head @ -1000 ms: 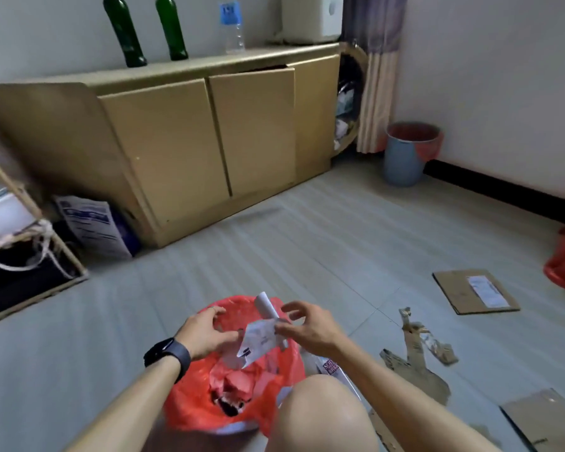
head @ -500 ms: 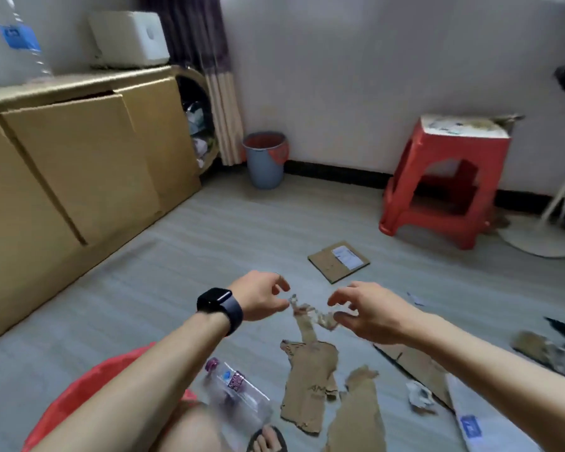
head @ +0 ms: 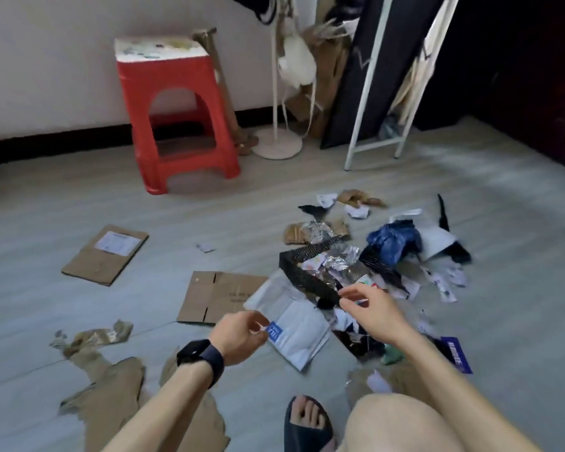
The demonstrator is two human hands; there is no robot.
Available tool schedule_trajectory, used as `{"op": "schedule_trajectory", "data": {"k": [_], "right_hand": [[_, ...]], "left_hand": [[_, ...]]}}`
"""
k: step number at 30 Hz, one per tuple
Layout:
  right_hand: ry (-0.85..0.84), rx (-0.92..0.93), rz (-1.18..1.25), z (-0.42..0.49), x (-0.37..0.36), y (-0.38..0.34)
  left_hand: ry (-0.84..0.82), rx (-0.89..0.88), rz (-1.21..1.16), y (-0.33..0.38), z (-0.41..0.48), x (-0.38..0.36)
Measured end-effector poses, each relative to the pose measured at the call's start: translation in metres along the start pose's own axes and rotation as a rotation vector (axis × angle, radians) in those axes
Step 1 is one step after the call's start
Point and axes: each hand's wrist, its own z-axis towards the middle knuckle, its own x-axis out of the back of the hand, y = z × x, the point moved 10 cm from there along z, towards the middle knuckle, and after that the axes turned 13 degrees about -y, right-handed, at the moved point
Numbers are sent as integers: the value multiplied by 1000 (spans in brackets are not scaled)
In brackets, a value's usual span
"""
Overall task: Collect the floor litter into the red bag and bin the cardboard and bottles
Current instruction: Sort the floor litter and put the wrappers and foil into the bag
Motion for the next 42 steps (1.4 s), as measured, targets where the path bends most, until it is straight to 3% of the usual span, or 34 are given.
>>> {"op": "schedule_trajectory", "data": {"k": [6,10,15,18,22,26,30,33,38,42], "right_hand": [[-30,-269,164,5,-55,154],[-36,-435,71,19,-89,208],[52,-438,-187,62,-100,210],[-31,-452,-285,90,-109,212],[-137,-494,-453,103,-121,217],[-109,-388,-666,98,-122,195],[-173,-449,-415,88,-106,188],[-273,-392,-322,80,-91,161],[-239,-177,-305,61,-46,59],[-160,29,-360,39,-25,-46]], "left_hand": [[-111,136,64,-46,74,-79],[-116,276,89,-103,96,-92],[-130,341,232,-143,116,-91],[-191,329,235,-156,123,-103],[-99,295,262,-159,119,-108],[-86,246,284,-155,106,-125],[-70,253,243,-137,92,-109],[0,252,214,-123,80,-76],[174,219,120,-106,31,3],[332,196,214,-91,-30,68]]}}
